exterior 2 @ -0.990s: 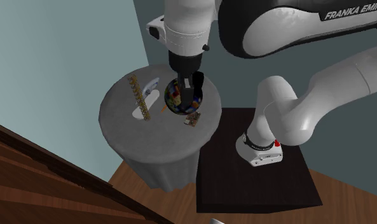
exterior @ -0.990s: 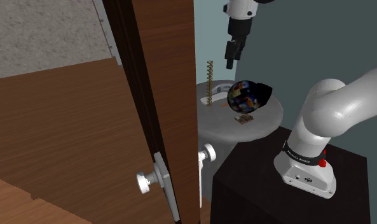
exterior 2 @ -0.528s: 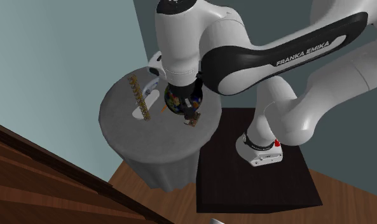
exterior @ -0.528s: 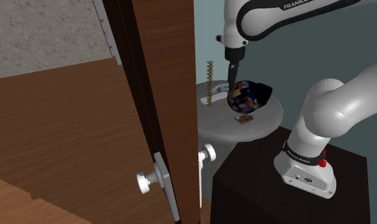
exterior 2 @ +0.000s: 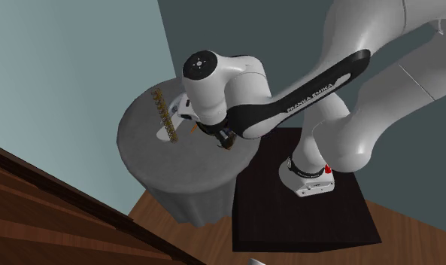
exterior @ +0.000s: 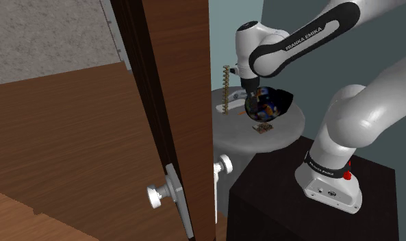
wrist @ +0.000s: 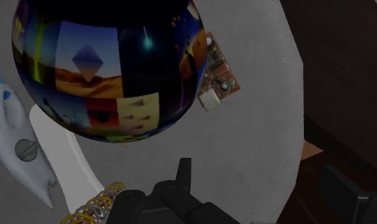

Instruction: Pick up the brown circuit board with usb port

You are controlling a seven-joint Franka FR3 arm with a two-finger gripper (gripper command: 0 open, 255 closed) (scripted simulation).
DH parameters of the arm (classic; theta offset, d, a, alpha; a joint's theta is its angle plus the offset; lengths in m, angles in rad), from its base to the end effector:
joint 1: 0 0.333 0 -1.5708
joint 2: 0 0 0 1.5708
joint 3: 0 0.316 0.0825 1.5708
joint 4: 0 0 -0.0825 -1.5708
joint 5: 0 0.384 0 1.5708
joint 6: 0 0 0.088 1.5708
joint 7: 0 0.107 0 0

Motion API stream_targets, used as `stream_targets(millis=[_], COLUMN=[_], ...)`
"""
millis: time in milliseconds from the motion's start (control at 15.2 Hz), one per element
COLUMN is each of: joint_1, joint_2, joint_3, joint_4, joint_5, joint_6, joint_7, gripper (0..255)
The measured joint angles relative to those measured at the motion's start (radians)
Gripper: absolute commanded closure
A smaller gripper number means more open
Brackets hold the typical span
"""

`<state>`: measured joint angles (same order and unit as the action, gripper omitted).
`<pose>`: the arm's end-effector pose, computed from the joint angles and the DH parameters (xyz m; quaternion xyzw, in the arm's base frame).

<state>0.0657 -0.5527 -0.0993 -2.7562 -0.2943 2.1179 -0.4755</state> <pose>0.3422 -0.0217 0.3707 0.9466 0.3050 -0.0635 0.0830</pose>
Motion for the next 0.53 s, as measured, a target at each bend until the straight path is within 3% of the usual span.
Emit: stream_targets(millis=[264,528], joint_1=[-0.022,-0.056], joint_2=[0.097,0.267], joint_3=[-0.022,-0.035], joint_4=[-0.062,-0.068], joint_5=[-0.103,-0.235], joint_6=[0.128,0.275], joint_7=[-0.073,-0.109], gripper=[0,0])
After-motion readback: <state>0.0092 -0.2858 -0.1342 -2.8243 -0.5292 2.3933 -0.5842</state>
